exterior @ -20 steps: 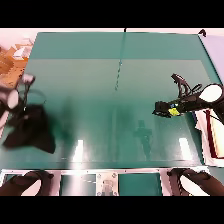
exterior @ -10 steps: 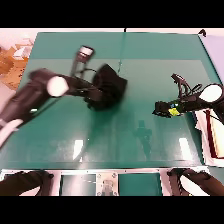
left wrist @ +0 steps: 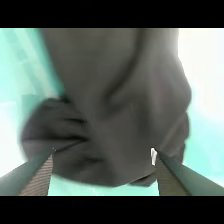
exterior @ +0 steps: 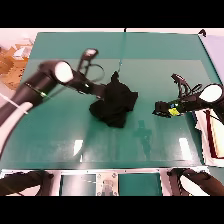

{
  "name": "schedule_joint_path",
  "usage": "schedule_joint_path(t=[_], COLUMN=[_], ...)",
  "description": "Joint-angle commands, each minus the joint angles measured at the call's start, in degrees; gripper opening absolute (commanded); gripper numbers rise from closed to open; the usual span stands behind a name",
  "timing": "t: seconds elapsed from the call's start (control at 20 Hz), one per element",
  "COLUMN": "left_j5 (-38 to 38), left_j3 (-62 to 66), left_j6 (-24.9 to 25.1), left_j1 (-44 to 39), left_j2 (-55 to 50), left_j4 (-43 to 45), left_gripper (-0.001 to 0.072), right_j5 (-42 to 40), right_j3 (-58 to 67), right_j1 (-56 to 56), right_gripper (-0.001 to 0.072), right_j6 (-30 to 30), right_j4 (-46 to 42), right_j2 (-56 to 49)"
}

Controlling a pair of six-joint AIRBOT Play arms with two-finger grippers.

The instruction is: Fold the shirts.

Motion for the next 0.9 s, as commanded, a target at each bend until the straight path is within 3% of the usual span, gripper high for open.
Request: schedule_joint_path(t=[0.0,0.25,0.3,0.35,0.45,0.65,0.75,0.85], left_j5=[-8.11,-6.19,-4.13,-1.25,5.4,19.41,23.85,25.77], left_j3=[1.73,-13.03,-16.57,-19.5,-24.81,-30.73,-31.15,-31.12], left_j6=[0.02,1.86,3.56,4.76,7.52,7.96,8.02,8.22], left_j1=[6.95,8.09,8.11,8.09,8.09,8.09,8.09,7.85], left_j2=[0.7,0.7,0.7,0.7,0.7,0.61,-0.61,-2.97], left_j4=[0.46,-6.36,-9.77,-12.9,-19.61,-24.98,-27.56,-31.47], left_gripper=[0.0708,0.0708,0.0709,0.0709,0.0709,0.0708,0.0708,0.0707], right_j5=[0.02,-5.99,-9.05,-12.72,-16.13,-16.15,-15.98,-15.02], right_j3=[-0.02,-0.07,0.0,0.17,2.86,13.29,17.68,20.17], right_j1=[0.04,-0.04,-0.04,-0.04,-0.74,-2.47,-2.47,-2.47], right_gripper=[0.0013,0.0015,0.0049,0.0171,0.0279,0.0293,0.0294,0.0294], right_j6=[0.0,-0.04,-0.7,-1.07,-1.09,-1.09,-1.7,-6.51], right_j4=[0.02,-0.02,0.0,0.02,0.55,1.92,6.43,14.38], right_j2=[0.02,-0.17,-0.85,-2.23,-8.26,-24.26,-30.93,-36.13])
